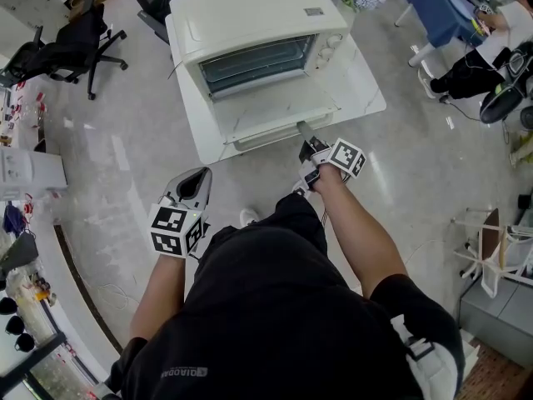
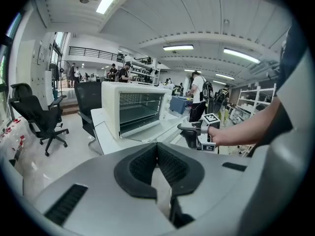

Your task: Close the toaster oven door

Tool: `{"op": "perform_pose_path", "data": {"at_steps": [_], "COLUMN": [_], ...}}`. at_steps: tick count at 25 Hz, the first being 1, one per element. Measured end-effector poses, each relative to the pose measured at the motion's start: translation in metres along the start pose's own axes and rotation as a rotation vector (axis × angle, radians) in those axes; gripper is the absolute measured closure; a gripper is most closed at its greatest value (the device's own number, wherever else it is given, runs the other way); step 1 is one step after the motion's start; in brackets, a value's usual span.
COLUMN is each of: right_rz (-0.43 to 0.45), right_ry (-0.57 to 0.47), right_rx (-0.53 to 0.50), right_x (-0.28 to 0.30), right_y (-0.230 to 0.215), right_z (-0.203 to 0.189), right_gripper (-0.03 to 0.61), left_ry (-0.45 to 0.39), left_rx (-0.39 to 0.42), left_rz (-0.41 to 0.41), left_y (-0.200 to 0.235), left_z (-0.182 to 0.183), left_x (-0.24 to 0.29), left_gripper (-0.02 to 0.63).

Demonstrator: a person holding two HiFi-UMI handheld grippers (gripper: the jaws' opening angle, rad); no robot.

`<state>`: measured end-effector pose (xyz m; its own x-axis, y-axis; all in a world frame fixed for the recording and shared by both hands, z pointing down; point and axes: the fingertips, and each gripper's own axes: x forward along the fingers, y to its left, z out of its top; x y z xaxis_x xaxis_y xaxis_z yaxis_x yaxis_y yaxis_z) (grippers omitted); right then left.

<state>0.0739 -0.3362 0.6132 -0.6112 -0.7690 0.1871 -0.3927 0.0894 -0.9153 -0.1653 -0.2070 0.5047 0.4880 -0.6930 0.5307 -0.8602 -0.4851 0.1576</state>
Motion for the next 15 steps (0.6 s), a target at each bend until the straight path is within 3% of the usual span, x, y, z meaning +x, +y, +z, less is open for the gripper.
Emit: {"op": "perform_pose_path", "data": {"at_steps": [15], "right_rz": [0.084], "right_ry": [-0.056], "right_rx": [-0.027], "right_x": [0.015], "right_y": [0.049], "right_z": [0.032], "right_gripper": [0.431], "left_ry": [-0.06], "left_rx": [0.01], "left_rz": [-0.022], "left_y": [-0.007], "left_z": [0.022], "left_x": [0.004], "left_gripper": [0.611]}}
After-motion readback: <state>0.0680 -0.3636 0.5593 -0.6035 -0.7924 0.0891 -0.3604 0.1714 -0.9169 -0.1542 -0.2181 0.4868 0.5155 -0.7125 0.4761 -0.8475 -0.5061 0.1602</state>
